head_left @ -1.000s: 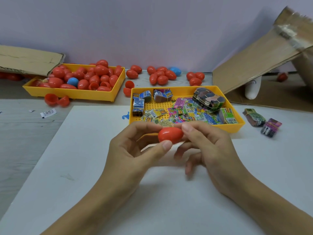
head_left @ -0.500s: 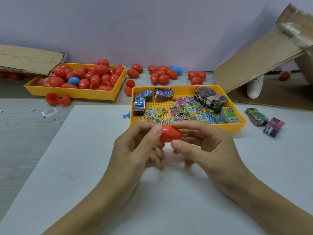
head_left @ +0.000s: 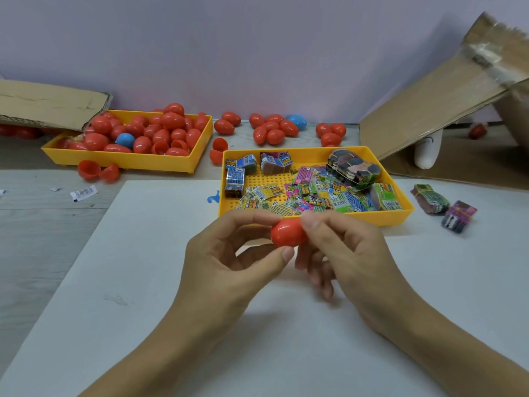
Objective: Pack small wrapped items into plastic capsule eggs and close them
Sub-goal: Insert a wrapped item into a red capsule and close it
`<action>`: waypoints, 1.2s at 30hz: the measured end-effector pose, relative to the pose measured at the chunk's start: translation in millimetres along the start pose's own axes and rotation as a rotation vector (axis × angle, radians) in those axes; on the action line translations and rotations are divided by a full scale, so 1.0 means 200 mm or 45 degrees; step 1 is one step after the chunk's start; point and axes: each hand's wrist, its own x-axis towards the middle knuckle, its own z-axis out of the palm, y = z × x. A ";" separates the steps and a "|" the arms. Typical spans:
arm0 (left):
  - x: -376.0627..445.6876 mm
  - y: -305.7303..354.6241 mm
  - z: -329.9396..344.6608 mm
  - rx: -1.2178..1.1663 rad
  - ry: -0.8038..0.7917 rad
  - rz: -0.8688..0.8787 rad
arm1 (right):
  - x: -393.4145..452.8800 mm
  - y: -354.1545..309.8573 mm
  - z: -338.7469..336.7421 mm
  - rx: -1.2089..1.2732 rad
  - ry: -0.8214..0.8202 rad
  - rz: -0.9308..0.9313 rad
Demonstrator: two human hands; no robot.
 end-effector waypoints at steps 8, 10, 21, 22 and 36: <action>0.01 0.02 0.00 -0.094 0.023 -0.247 | -0.01 0.01 -0.01 0.045 -0.059 -0.152; 0.01 0.03 0.00 -0.132 -0.007 -0.302 | -0.02 0.01 0.00 -0.008 -0.102 -0.185; 0.00 0.03 0.00 0.028 0.080 -0.122 | -0.02 0.02 -0.02 -0.022 0.137 -0.224; 0.00 0.03 0.00 0.023 0.097 -0.101 | -0.02 0.02 -0.02 -0.158 0.219 -0.302; 0.00 0.04 0.02 -0.070 0.340 0.152 | 0.04 0.03 0.02 -1.559 -0.040 -0.354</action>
